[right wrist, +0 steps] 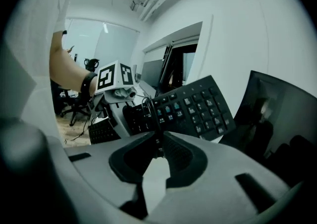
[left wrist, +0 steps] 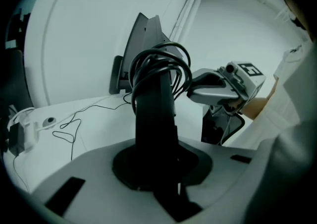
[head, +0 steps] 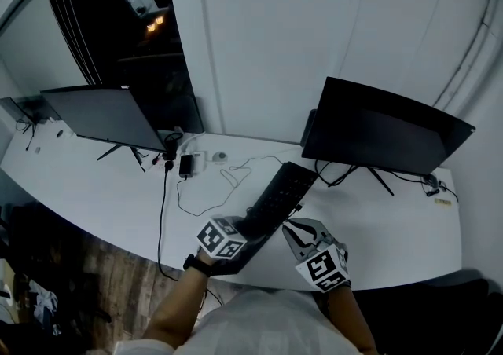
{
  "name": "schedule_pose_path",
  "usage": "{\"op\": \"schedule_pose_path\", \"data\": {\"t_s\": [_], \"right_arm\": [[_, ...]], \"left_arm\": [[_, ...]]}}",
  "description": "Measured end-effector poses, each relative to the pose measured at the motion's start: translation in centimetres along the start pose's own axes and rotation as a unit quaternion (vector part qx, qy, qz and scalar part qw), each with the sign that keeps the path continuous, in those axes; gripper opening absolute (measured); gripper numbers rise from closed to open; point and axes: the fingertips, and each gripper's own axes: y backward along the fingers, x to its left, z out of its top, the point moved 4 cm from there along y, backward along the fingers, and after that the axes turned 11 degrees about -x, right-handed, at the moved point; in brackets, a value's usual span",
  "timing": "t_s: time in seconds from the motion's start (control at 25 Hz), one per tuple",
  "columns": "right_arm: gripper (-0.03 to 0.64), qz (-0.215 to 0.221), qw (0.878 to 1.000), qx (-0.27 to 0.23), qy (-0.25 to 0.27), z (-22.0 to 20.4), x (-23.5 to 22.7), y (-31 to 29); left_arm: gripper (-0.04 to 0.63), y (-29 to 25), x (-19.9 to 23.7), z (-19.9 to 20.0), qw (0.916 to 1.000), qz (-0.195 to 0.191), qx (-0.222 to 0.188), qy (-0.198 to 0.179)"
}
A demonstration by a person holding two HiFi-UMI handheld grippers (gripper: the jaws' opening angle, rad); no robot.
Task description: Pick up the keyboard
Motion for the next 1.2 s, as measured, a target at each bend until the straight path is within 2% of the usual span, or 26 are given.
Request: {"op": "schedule_pose_path", "data": {"t_s": [0.16,0.28,0.56,0.76,1.2], "right_arm": [[0.051,-0.028,0.996,-0.036,-0.081,-0.6,-1.4,1.2],[0.051,-0.049,0.99,-0.046,-0.124,-1.6,-2.3,2.5],[0.042,-0.1,0.971,-0.085,-0.199,-2.9,-4.2,5.2],[0.037,-0.118,0.966,-0.096,-0.208,-3.1,-4.9,6.4],[0.011,-0.135,0.955,-0.127,-0.229,-2.5,-5.3,9.1]], "left_arm": [[0.063,1.1,0.5,0.7,0.9987,0.036,-0.035,0.011],[0.061,1.9,1.1,1.1,0.9948,0.073,-0.069,0.018],[0.061,4.1,1.4,3.1,0.9776,0.132,-0.16,0.033],[0.061,6.0,1.0,4.4,0.9643,0.159,-0.21,0.027],[0.061,9.2,-1.6,6.0,0.9453,0.19,-0.264,0.02]]}}
